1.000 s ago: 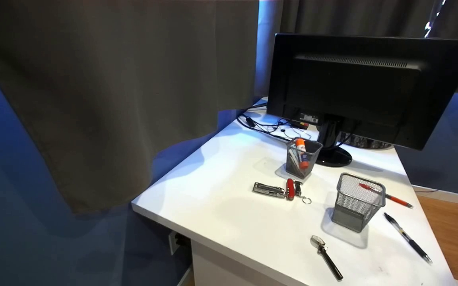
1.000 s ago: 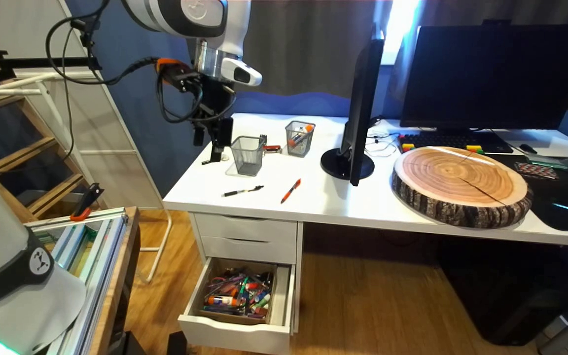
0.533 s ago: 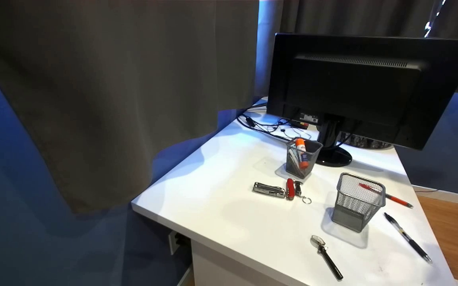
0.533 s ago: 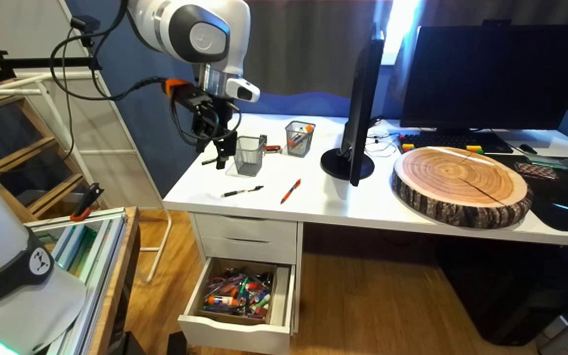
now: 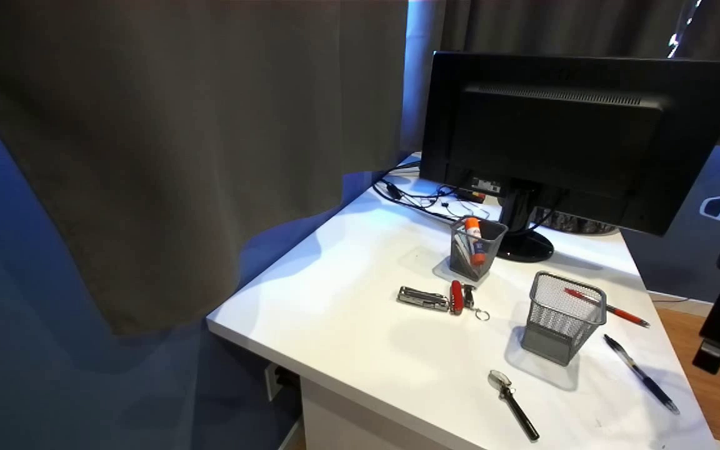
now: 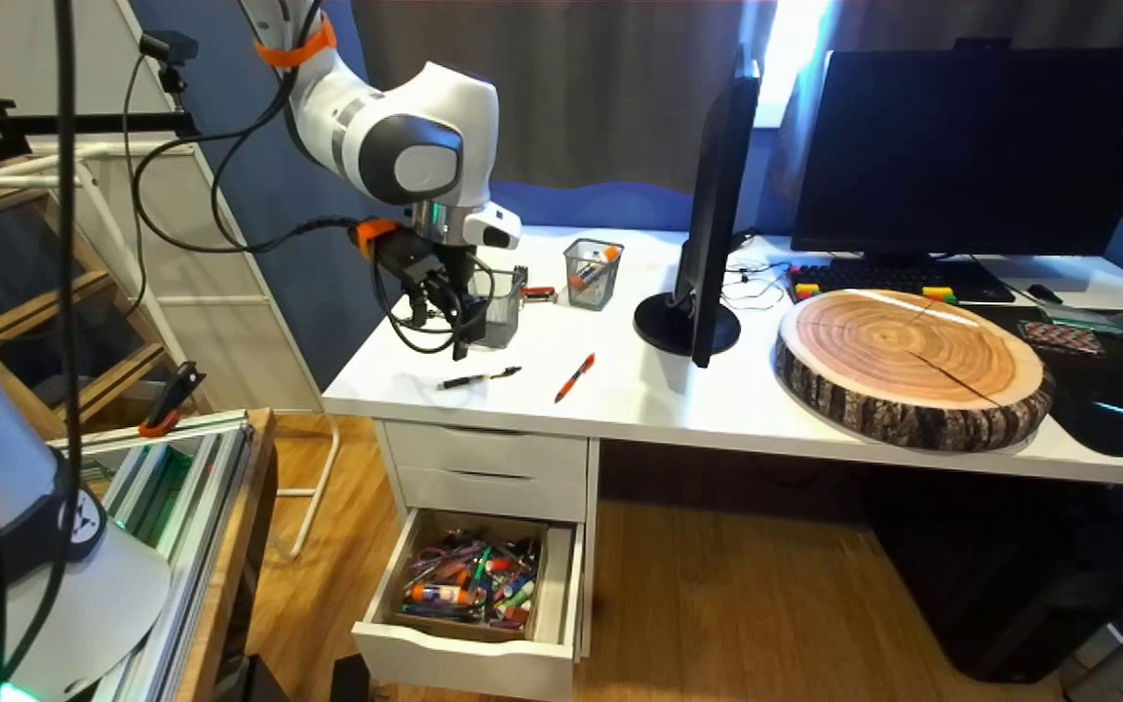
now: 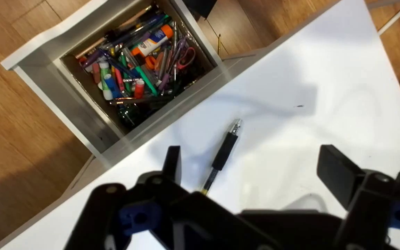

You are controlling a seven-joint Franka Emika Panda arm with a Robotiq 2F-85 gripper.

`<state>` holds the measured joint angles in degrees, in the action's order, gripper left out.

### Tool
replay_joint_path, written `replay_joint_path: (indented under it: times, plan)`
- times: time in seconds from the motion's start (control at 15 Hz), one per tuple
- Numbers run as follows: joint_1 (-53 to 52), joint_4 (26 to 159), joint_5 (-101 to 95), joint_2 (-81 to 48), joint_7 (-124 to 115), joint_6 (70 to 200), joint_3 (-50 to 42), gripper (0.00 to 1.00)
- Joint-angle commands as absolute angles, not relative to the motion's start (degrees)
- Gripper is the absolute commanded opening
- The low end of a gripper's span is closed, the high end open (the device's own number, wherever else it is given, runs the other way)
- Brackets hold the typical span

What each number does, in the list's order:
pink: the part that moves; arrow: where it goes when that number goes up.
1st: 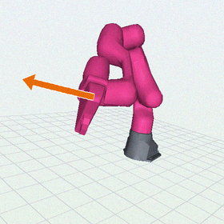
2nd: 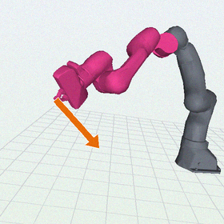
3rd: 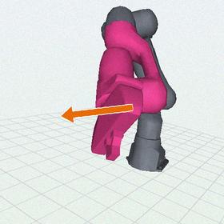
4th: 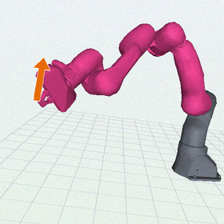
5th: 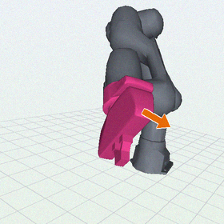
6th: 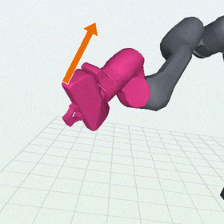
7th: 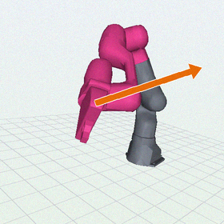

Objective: Pick up the black pen next to the orange pen and put it on top of the desktop pen and pencils basket

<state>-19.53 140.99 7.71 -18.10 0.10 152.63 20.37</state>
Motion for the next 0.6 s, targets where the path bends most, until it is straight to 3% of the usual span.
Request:
replay_joint_path:
  times: [0.0,0.53]
  plan:
    - [-18.12,137.07,8.65,-25.29,2.79,157.11,21.53,1.00]
    - [-19.28,133.50,6.61,-31.62,0.16,159.38,19.60,1.00]
